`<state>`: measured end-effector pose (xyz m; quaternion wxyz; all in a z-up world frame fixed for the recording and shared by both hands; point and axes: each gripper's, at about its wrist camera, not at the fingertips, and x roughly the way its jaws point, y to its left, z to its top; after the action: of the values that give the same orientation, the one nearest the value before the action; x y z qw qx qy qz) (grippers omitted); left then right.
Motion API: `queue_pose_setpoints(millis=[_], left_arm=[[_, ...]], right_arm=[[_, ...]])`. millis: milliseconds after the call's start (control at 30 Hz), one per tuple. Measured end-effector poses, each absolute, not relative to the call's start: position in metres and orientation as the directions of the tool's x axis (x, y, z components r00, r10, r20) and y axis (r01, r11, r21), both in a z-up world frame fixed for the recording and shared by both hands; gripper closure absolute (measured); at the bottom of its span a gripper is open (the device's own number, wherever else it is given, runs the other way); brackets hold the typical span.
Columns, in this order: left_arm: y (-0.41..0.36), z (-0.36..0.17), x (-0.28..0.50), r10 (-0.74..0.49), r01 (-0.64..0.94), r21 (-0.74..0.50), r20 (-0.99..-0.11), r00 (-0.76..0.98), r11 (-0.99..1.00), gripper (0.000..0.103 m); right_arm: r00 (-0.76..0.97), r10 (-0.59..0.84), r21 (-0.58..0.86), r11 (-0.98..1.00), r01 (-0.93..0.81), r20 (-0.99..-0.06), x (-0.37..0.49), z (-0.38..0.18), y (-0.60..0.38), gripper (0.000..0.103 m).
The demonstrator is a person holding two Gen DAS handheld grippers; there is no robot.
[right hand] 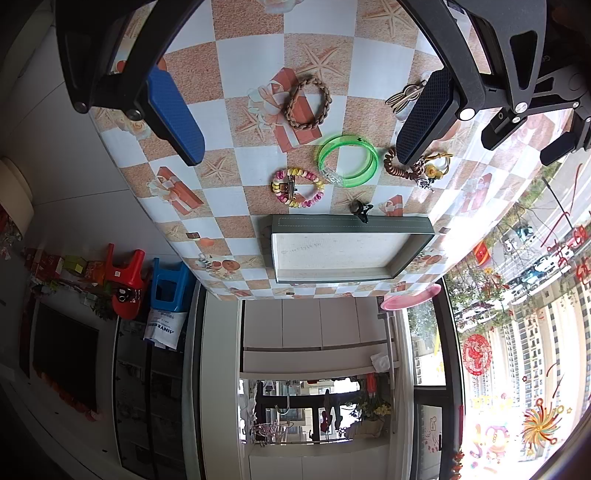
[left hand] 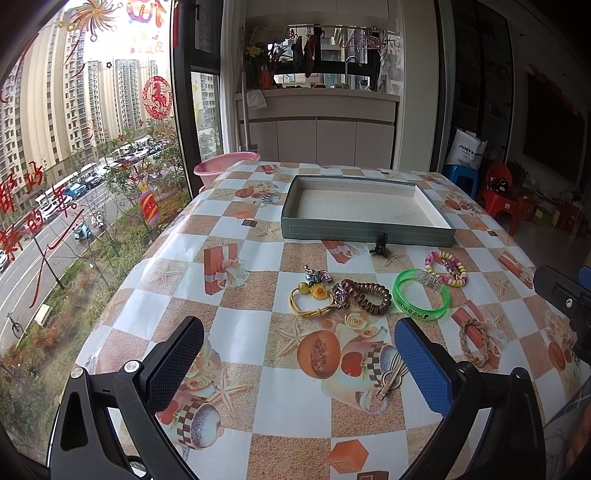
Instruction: Organize jewelry
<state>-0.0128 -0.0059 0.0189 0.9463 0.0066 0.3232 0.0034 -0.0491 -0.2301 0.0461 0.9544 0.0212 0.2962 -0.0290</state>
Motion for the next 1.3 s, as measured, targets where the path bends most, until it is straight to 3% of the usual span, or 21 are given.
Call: queue_pose_setpoints(millis=[1000, 1300], left_arm=[[-0.008, 0.016, -0.012, 0.008, 0.002, 0.016, -0.619, 0.785, 1.000, 0.000], [-0.006, 0.002, -0.004, -0.008, 0.027, 0.019, -0.670, 0.742, 0.999, 0.000]], right_arm=[[0.822, -0.041, 0.027, 0.997, 0.069, -0.568, -0.049, 0.046, -0.231, 0.000], [0.799, -0.043, 0.009, 0.998, 0.061, -0.600, -0.047, 0.038, -0.228, 0.000]])
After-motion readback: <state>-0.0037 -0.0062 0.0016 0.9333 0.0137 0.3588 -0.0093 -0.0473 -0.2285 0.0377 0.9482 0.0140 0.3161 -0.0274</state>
